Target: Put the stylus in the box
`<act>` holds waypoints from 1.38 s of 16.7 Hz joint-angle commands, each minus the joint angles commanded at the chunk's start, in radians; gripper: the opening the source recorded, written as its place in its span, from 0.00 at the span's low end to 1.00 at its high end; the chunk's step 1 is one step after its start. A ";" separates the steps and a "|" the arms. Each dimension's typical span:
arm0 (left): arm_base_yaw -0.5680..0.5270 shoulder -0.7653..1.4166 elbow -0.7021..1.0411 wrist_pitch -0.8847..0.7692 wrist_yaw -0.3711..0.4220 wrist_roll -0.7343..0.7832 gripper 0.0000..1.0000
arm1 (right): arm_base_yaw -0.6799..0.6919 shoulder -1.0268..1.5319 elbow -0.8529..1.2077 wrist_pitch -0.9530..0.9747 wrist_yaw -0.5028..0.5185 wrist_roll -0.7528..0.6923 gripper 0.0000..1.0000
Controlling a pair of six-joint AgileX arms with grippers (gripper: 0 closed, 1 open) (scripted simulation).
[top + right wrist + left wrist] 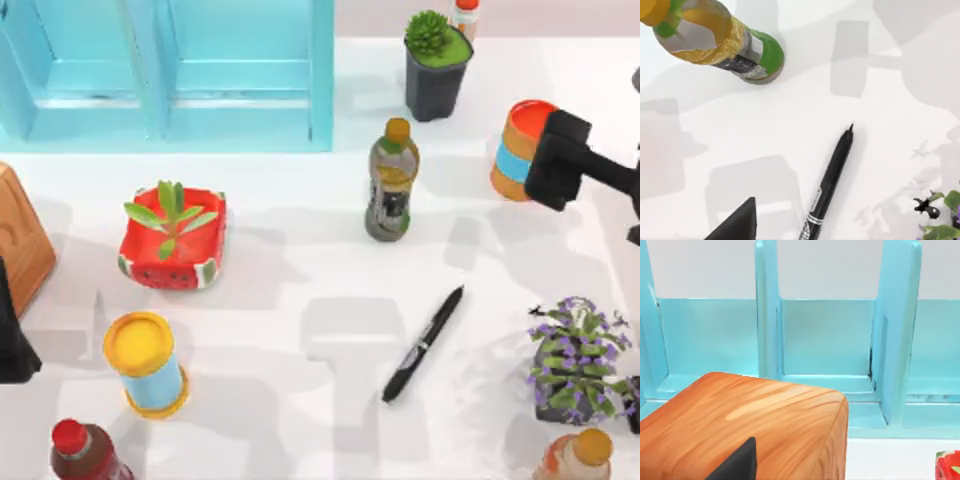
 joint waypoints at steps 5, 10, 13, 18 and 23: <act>0.000 0.000 0.000 0.000 0.000 0.000 1.00 | 0.116 0.433 0.356 -0.260 0.006 0.261 1.00; 0.000 0.000 0.000 0.000 0.000 0.000 1.00 | 0.190 0.756 0.608 -0.455 0.011 0.456 1.00; 0.000 0.000 0.000 0.000 0.000 0.000 1.00 | 0.212 0.859 0.684 -0.517 0.013 0.517 1.00; 0.000 0.000 0.000 0.000 0.000 0.000 1.00 | 0.215 0.876 0.696 -0.527 0.013 0.527 1.00; 0.000 0.000 0.000 0.000 0.000 0.000 1.00 | 0.242 0.883 0.634 -0.461 0.010 0.554 1.00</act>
